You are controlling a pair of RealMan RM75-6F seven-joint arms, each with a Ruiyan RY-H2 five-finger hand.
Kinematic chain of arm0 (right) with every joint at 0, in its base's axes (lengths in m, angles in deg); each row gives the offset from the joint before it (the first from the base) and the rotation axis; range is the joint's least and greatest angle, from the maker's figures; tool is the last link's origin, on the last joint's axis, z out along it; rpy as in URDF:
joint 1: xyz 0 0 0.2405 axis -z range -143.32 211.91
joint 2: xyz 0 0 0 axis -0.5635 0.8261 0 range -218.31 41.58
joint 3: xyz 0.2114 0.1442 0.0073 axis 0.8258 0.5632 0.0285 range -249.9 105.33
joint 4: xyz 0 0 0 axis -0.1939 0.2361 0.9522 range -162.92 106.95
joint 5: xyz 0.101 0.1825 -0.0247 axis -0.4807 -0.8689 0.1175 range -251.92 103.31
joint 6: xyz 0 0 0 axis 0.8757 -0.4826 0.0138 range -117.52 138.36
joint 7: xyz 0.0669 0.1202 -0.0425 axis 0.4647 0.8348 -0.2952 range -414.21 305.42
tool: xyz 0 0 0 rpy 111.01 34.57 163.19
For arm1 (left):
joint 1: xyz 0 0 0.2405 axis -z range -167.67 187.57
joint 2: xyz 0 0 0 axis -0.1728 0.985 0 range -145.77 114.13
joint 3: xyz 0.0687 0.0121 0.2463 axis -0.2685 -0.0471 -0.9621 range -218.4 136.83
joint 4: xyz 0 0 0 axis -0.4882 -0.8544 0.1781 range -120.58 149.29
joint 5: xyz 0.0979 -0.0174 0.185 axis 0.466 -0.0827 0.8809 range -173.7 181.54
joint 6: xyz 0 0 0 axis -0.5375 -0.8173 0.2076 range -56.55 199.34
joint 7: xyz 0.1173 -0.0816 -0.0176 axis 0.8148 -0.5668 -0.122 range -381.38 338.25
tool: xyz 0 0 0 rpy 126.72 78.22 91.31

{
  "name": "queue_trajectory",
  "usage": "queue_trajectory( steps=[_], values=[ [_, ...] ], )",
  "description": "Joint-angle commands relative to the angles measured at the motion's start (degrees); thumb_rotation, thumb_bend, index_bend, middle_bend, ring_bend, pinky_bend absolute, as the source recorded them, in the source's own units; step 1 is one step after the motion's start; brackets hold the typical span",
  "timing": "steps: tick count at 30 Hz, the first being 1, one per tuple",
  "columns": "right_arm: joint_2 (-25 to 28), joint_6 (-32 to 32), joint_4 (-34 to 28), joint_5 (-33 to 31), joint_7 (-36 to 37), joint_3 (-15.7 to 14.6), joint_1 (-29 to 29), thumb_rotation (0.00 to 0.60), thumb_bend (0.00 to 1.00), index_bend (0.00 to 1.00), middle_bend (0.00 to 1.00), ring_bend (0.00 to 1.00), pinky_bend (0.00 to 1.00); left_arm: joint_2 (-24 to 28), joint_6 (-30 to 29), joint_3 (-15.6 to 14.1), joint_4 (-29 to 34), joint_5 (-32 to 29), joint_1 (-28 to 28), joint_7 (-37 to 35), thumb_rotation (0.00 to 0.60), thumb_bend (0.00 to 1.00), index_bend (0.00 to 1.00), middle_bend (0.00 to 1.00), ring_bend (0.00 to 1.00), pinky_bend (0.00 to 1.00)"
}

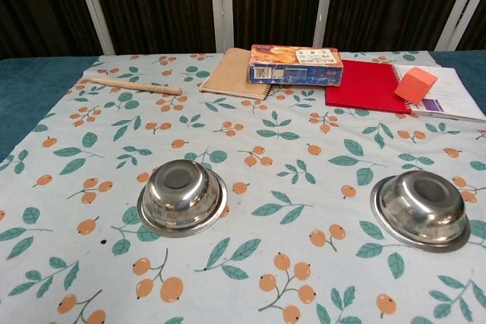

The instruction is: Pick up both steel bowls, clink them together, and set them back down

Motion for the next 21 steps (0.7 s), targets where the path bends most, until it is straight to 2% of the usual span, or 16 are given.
queue_trajectory(
  steps=[1, 10, 14, 21],
  values=[
    [-0.03, 0.24, 0.13, -0.27, -0.22, 0.08, -0.08, 0.502, 0.25, 0.00, 0.00, 0.00, 0.00, -0.16, 0.27, 0.11, 0.06, -0.22, 0.11, 0.13, 0.520, 0.10, 0.00, 0.00, 0.00, 0.16],
    [0.26, 1.43, 0.04, -0.86, 0.61, 0.10, -0.69, 0.502, 0.25, 0.00, 0.00, 0.00, 0.00, -2.01, 3.31, 0.77, -0.45, -1.23, 1.56, 2.24, 0.521, 0.10, 0.00, 0.00, 0.00, 0.16],
    [0.34, 1.58, 0.18, -1.02, 1.00, 0.14, -0.82, 0.504, 0.25, 0.00, 0.00, 0.00, 0.00, -3.78, 5.04, 2.37, 0.06, -1.69, 3.38, 3.29, 0.518, 0.10, 0.00, 0.00, 0.00, 0.16],
    [0.47, 3.73, 0.04, -3.34, 2.36, 0.92, -1.94, 0.502, 0.25, 0.00, 0.00, 0.00, 0.00, -7.70, 13.86, 5.55, 3.34, -5.10, 8.86, 9.41, 0.513, 0.10, 0.00, 0.00, 0.00, 0.16]
  ],
)
